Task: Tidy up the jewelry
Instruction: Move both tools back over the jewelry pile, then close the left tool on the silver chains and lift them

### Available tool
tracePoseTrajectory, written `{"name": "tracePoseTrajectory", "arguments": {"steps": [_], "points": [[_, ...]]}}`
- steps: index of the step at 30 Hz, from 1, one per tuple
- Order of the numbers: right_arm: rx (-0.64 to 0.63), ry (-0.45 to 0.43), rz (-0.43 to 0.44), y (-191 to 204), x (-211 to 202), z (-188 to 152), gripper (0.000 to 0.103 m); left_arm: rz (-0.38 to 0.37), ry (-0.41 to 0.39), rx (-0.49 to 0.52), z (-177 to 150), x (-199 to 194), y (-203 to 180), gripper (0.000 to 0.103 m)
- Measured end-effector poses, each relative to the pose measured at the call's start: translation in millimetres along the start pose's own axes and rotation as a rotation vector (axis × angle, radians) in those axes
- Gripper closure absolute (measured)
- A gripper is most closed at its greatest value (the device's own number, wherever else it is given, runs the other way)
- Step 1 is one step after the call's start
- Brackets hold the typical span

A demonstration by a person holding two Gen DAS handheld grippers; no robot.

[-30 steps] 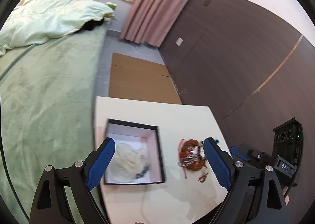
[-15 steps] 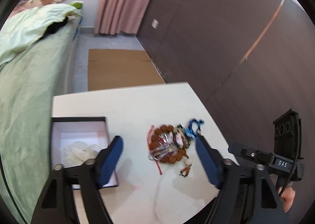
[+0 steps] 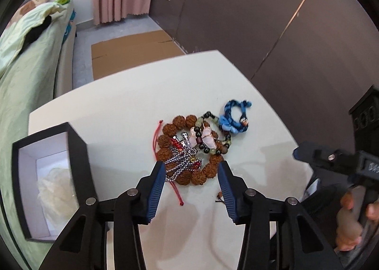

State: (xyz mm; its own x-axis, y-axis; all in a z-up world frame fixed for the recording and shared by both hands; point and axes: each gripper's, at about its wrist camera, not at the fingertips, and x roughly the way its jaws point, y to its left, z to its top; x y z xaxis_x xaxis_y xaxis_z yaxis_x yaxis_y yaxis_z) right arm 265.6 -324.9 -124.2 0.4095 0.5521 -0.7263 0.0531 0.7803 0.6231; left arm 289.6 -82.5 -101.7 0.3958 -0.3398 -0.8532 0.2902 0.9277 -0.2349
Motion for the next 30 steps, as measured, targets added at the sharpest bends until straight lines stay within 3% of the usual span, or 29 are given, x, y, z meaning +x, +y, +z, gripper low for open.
{"name": "tracePoseTrajectory", "arguments": {"steps": [12,15,19,21,23,30], "points": [[0.059,0.025,0.031,-24.4,3.9,10.9,0.033,0.127,0.049,0.114,0.2,36.2,-7.0,0.059],[0.047,0.021,0.044,-22.0,2.2,12.6,0.033,0.139,0.055,0.09,-0.4,38.7,1.4,0.074],[0.03,0.02,0.062,-16.8,1.4,10.6,0.033,0.141,0.035,0.098,1.8,35.0,2.8,0.088],[0.027,0.02,0.063,-15.5,2.6,10.9,0.033,0.126,0.022,0.088,3.1,28.9,4.4,0.089],[0.031,0.021,0.058,-15.9,3.3,10.7,0.033,0.111,0.003,0.078,5.2,22.5,6.1,0.099],[0.049,0.021,0.041,-19.7,7.3,13.4,0.033,0.051,-0.076,0.031,14.4,-3.9,12.5,0.099]]}}
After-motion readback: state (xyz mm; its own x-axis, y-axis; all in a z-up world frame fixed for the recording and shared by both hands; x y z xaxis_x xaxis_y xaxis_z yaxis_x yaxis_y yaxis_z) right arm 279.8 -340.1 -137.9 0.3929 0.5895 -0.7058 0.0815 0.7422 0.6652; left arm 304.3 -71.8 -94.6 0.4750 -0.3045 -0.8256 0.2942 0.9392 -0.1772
